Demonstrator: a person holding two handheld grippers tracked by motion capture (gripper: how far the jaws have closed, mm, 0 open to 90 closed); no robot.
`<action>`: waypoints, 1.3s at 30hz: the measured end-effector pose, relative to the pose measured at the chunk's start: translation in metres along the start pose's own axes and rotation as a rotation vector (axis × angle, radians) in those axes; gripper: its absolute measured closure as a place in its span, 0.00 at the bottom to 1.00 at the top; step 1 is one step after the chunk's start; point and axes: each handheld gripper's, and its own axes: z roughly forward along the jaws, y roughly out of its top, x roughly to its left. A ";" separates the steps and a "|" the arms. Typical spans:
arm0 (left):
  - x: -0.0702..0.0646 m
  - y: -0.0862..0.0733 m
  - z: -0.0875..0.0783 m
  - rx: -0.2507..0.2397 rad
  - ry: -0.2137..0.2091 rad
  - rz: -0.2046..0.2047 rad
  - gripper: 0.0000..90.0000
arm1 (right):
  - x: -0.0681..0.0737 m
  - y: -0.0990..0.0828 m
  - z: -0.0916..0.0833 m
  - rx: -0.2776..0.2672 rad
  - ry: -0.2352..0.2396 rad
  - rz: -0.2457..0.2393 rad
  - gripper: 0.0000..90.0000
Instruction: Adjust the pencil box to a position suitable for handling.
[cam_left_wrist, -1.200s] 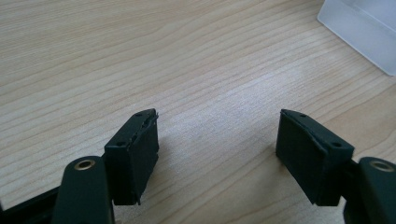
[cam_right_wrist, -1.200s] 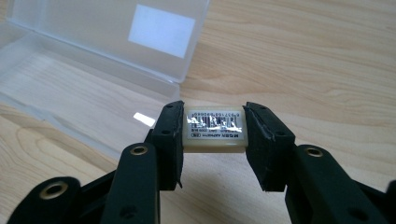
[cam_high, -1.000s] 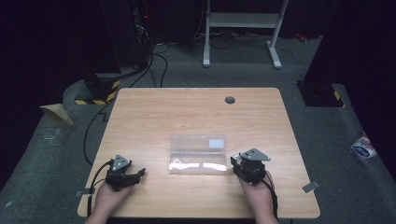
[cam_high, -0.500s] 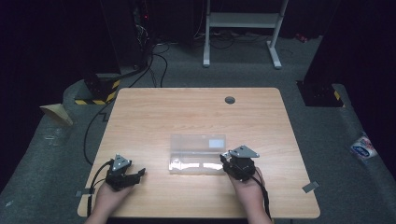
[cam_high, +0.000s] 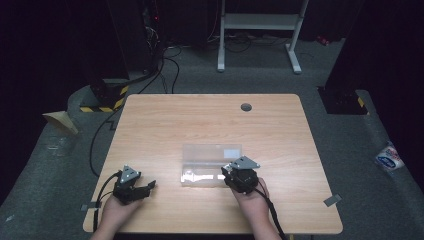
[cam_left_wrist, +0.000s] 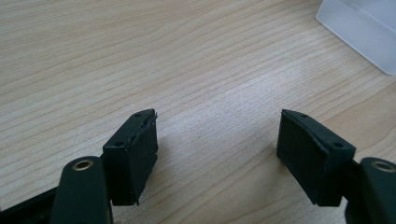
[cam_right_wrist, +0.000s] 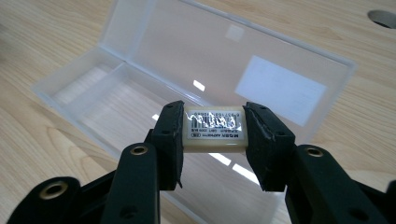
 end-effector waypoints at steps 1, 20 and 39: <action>0.000 0.000 0.000 0.000 -0.001 0.001 0.32 | 0.003 0.001 0.001 0.002 0.005 0.002 0.65; 0.001 0.000 0.000 0.001 -0.002 0.011 0.31 | 0.043 0.022 0.030 0.004 0.088 -0.066 0.65; 0.000 0.000 0.000 0.001 -0.009 0.004 0.31 | 0.075 0.039 0.057 0.019 0.151 -0.114 0.65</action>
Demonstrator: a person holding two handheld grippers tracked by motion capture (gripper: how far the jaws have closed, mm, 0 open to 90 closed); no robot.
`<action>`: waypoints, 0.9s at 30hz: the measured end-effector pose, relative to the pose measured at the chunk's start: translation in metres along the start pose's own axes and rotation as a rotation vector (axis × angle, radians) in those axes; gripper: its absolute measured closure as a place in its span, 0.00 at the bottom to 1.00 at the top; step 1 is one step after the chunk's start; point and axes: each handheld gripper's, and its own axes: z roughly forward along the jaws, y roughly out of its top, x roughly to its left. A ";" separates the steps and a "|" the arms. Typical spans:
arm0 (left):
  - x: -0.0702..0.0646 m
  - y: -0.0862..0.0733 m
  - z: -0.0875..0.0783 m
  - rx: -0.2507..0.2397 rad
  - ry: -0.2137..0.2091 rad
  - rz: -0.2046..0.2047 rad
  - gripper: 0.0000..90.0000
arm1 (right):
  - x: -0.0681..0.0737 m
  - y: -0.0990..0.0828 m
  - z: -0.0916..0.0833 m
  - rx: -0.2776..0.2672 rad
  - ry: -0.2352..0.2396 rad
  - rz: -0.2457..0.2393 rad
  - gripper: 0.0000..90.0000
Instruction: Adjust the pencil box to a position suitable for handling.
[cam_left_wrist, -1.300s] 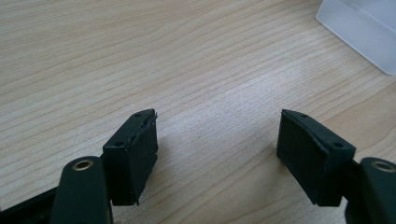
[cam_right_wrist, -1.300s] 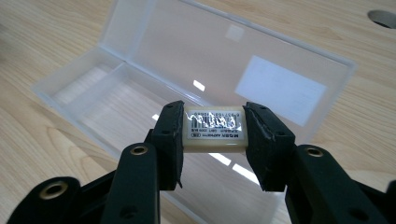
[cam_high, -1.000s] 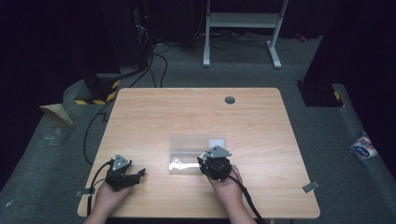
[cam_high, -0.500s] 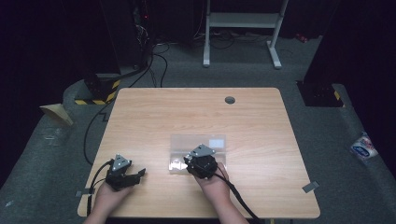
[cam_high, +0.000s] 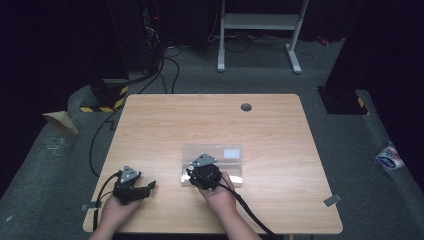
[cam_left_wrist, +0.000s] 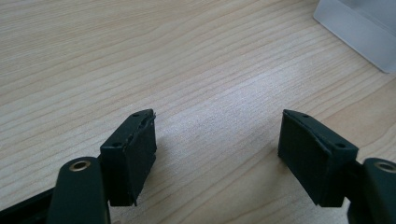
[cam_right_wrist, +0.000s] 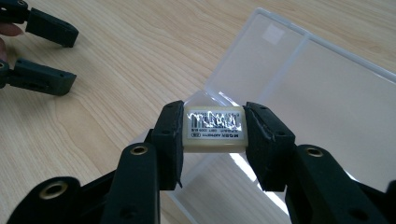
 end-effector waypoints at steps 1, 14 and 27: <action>0.000 0.000 0.000 0.000 0.000 0.000 0.31 | 0.000 0.000 0.000 0.000 0.000 0.000 0.65; 0.000 0.000 0.000 0.000 -0.002 0.001 0.31 | 0.008 0.002 0.018 0.032 0.032 -0.013 0.65; 0.000 0.000 0.000 0.000 -0.002 0.002 0.31 | 0.009 -0.001 0.024 0.058 0.033 -0.027 0.65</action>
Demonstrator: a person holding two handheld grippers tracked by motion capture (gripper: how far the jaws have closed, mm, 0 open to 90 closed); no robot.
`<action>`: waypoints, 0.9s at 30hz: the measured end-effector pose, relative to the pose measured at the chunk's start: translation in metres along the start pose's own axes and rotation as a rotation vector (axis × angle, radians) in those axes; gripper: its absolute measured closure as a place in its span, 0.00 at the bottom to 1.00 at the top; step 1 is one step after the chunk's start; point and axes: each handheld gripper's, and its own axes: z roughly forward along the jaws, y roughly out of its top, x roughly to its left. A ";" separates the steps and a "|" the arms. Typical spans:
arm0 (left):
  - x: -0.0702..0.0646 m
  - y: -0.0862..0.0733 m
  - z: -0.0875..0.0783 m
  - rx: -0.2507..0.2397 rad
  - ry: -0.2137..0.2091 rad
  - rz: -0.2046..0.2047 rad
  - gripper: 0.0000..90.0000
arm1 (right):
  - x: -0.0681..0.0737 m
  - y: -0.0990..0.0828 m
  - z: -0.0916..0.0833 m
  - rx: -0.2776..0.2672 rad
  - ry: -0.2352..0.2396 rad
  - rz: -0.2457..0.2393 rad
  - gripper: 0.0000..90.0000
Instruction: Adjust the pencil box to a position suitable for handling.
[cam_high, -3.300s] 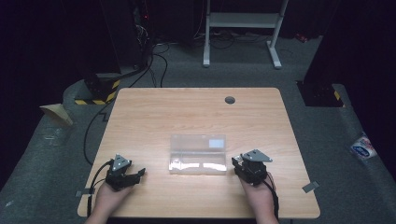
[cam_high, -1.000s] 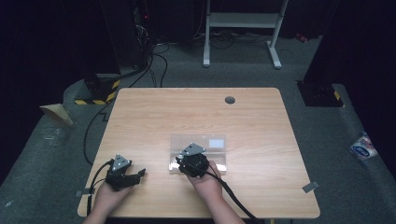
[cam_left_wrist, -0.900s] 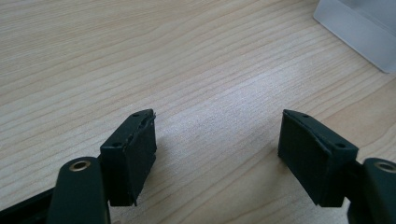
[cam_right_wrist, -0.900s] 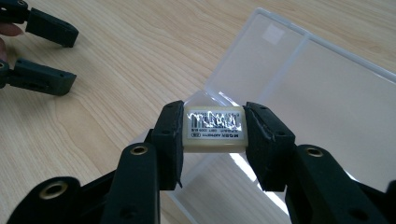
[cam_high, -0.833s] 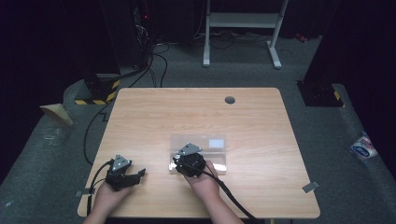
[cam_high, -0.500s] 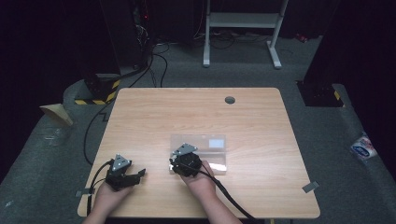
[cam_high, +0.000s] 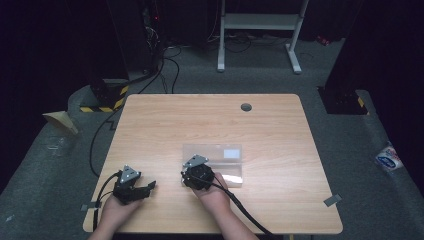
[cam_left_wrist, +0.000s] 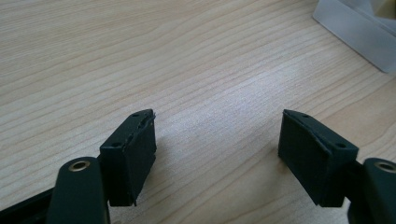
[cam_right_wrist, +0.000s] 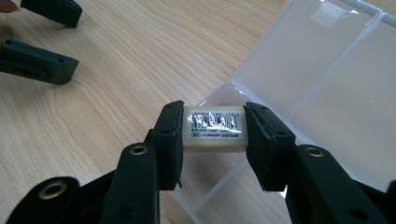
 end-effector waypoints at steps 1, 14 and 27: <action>0.000 0.000 0.000 0.000 0.000 0.000 0.31 | 0.000 0.000 0.000 0.000 0.000 0.000 0.65; 0.000 0.000 0.000 0.000 0.000 0.000 0.31 | 0.001 0.001 -0.001 -0.005 -0.013 -0.005 0.61; 0.000 0.000 0.000 0.000 0.001 0.000 0.31 | -0.002 0.001 -0.012 -0.020 -0.031 0.000 0.60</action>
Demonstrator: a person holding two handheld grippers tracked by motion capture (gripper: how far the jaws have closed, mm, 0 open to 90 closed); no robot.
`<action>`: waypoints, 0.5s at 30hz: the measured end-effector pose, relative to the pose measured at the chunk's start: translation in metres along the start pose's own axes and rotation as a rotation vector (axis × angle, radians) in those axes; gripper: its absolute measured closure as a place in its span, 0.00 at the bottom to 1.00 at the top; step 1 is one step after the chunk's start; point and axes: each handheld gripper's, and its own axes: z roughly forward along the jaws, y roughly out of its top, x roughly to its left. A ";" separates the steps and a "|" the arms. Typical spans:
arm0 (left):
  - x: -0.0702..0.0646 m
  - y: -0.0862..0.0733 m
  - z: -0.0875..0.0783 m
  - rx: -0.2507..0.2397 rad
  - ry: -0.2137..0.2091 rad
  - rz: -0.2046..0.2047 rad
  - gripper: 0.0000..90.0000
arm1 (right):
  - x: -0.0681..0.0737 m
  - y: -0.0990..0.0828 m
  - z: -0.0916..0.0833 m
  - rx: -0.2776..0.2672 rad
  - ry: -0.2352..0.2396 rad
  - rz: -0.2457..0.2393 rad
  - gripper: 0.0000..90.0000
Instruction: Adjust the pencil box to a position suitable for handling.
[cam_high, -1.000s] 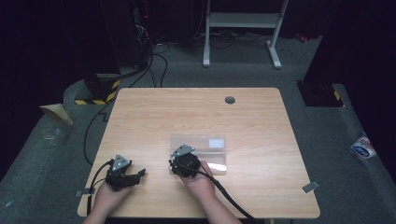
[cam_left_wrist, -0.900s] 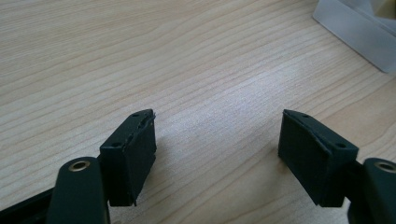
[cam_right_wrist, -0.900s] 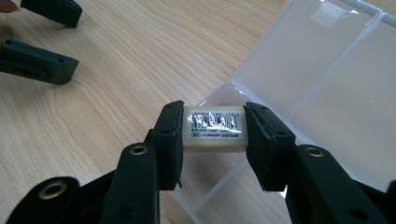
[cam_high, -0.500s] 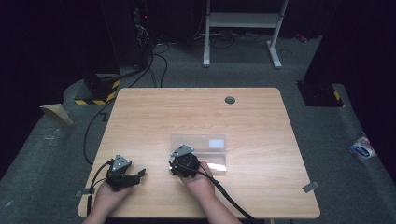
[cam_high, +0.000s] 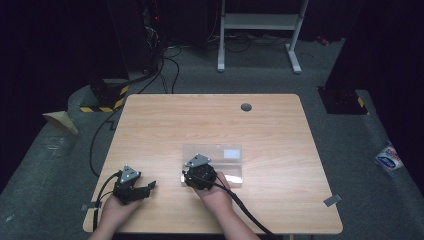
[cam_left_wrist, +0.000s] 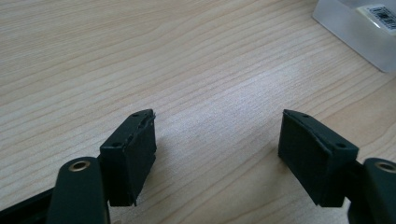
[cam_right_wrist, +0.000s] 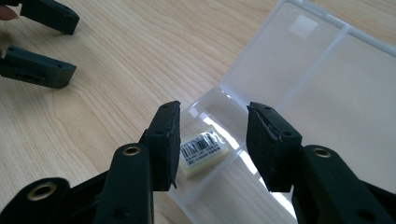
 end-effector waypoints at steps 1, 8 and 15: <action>0.000 0.000 0.000 0.000 0.000 0.000 0.31 | 0.000 0.000 0.000 0.000 0.000 0.000 0.60; 0.000 0.000 0.000 0.000 0.000 0.000 0.31 | -0.013 -0.009 -0.014 -0.015 -0.028 0.022 0.58; 0.000 0.000 0.000 0.000 0.002 0.000 0.31 | -0.030 -0.023 -0.033 -0.034 -0.066 0.061 0.57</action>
